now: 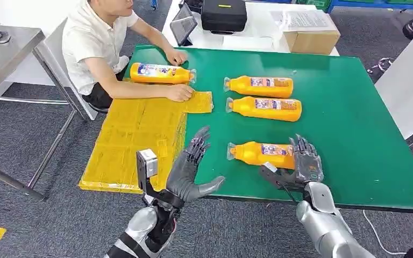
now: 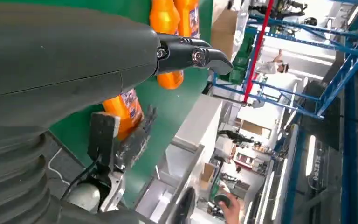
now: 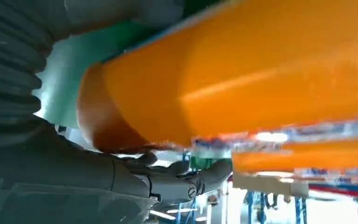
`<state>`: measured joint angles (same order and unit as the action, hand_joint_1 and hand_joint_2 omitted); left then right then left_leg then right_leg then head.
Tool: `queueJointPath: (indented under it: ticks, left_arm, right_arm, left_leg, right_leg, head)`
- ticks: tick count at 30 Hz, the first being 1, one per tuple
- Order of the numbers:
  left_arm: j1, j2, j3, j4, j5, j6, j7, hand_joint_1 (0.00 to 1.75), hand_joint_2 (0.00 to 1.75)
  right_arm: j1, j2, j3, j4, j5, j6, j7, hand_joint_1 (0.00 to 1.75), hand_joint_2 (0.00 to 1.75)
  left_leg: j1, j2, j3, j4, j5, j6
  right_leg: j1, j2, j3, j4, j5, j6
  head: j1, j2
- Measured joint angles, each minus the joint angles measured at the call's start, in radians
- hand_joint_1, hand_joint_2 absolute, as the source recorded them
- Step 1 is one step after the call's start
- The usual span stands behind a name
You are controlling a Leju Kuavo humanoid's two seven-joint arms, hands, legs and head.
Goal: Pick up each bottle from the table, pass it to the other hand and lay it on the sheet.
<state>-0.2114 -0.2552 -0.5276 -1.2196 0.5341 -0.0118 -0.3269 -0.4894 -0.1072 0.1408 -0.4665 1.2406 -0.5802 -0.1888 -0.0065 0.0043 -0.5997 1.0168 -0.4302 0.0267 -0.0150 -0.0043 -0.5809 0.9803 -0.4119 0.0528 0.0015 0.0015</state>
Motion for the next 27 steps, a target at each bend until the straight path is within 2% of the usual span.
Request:
queueJointPath:
  ticks: [6, 17, 22, 25, 27]
  left_arm:
    - [-0.005, -0.001, -0.002, 0.016, 0.0, 0.01, 0.0, 0.0, 1.75]
    - [-0.012, -0.001, -0.002, 0.02, 0.001, 0.018, 0.001, 0.0, 1.75]
    - [-0.012, -0.001, -0.002, 0.02, 0.001, 0.022, 0.001, 0.0, 1.75]
    - [-0.012, -0.001, -0.001, 0.02, 0.003, 0.03, 0.0, 0.0, 1.75]
    - [-0.009, -0.001, 0.0, 0.02, -0.007, 0.052, -0.023, 0.0, 1.75]
  right_arm:
    - [-0.009, -0.011, 0.009, 0.021, -0.005, 0.047, -0.002, 1.75, 1.75]
    - [-0.013, -0.026, 0.009, 0.032, -0.021, 0.061, -0.002, 1.75, 1.75]
    - [-0.009, -0.033, 0.009, 0.037, -0.04, 0.067, -0.001, 1.73, 1.75]
    - [-0.003, -0.036, 0.008, 0.037, -0.073, 0.061, -0.046, 1.75, 1.75]
    - [0.007, -0.029, -0.009, 0.035, -0.163, 0.061, -0.14, 1.75, 1.75]
  left_leg:
    - [0.0, 0.001, 0.003, 0.0, 0.001, 0.001]
    - [0.0, 0.001, 0.003, 0.0, 0.001, 0.001]
    - [0.0, -0.001, 0.008, 0.0, -0.001, 0.003]
    - [0.001, -0.002, 0.009, 0.0, -0.001, 0.004]
    - [0.001, -0.002, 0.009, 0.0, -0.001, 0.004]
  right_leg:
    - [0.0, 0.0, 0.002, 0.0, 0.001, -0.001]
    - [0.0, 0.0, 0.004, -0.001, 0.001, -0.001]
    - [0.001, 0.0, -0.001, -0.002, -0.002, 0.001]
    - [0.001, -0.001, 0.001, -0.003, -0.002, 0.002]
    - [0.001, -0.001, 0.003, -0.003, -0.002, 0.002]
  head:
    - [0.001, 0.0]
    - [0.0, 0.0]
    - [0.0, 0.0]
    - [0.0, 0.0]
    - [0.001, 0.0]
